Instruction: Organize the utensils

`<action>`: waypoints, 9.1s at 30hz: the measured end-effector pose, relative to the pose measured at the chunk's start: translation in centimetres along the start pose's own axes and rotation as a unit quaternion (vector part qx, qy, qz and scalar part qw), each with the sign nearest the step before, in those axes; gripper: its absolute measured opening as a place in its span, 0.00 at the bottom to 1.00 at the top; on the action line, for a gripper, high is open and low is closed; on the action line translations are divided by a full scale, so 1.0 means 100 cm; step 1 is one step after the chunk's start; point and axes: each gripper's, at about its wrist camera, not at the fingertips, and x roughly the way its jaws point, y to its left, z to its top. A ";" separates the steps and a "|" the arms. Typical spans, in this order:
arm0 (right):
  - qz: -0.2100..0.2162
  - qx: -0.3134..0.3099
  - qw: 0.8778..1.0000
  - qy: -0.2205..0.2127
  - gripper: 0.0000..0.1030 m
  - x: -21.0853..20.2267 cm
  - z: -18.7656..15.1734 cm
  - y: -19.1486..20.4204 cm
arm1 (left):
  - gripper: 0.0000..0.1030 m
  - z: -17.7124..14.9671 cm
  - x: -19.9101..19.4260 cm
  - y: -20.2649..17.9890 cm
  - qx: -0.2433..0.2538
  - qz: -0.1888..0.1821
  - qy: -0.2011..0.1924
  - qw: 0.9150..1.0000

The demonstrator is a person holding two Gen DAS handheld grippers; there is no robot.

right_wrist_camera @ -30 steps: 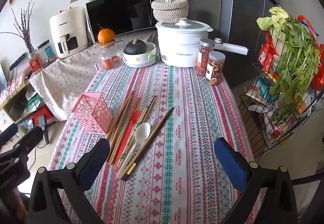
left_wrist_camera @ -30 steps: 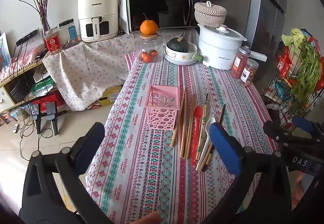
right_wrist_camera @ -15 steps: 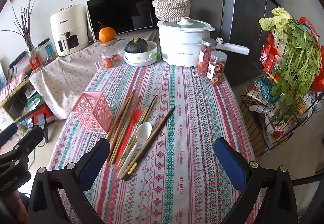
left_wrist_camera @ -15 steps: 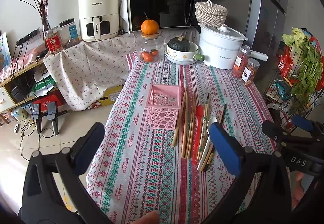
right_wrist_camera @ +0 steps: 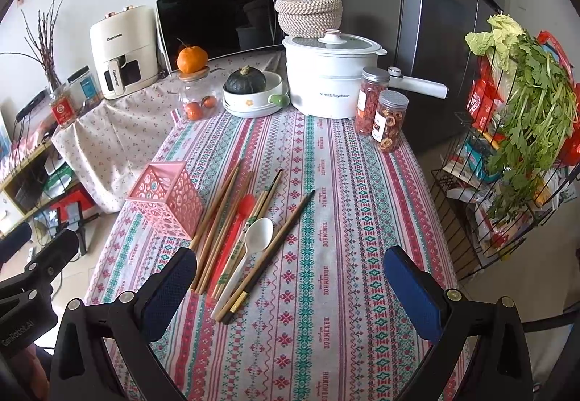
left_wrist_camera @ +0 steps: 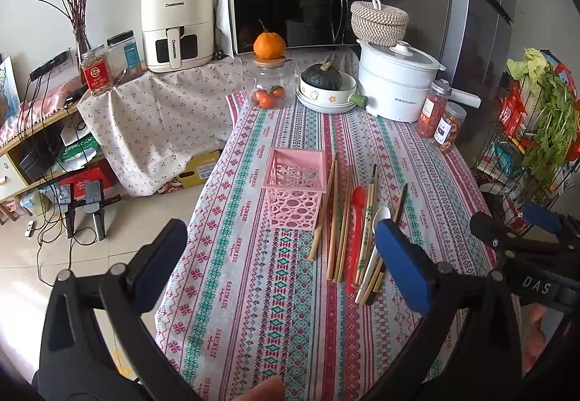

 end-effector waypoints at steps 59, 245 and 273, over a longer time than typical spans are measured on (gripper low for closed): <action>-0.033 0.007 0.999 -0.023 1.00 0.001 0.012 -0.013 | 1.00 0.004 0.007 0.001 0.019 -0.011 -0.023 0.999; 0.053 -0.004 0.998 0.022 0.95 0.103 0.060 0.015 | 0.94 0.013 0.119 0.064 -0.032 -0.121 0.161 0.979; 0.012 0.045 0.976 0.215 0.57 0.228 0.018 -0.035 | 0.94 -0.010 0.138 0.005 0.054 -0.151 0.237 0.958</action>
